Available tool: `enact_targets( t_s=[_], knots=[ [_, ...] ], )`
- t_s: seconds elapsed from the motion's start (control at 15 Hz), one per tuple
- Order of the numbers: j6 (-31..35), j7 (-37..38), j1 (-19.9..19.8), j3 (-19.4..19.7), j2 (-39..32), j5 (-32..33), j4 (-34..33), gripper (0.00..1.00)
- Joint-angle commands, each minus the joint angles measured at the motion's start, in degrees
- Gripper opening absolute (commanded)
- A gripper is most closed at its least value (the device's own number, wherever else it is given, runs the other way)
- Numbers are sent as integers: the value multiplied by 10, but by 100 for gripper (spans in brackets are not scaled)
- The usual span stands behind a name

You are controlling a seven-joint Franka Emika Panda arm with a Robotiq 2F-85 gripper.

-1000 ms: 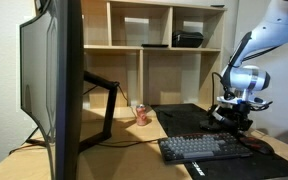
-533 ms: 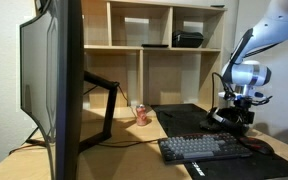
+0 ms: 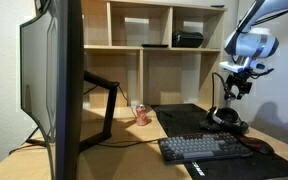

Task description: Take the headphones off the back of the computer and put them near the lamp

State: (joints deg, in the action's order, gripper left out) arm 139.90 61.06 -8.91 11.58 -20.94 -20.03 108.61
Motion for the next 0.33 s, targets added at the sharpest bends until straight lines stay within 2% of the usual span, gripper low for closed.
enact_targets(
  t_s=[0.0,0.07,0.27],
  knots=[
    [-1,-36,-5,-9,71,-9,51,100],
    [-3,-11,-2,-3,33,1,13,100],
    [-4,-18,-2,-4,60,1,30,100]
  ],
)
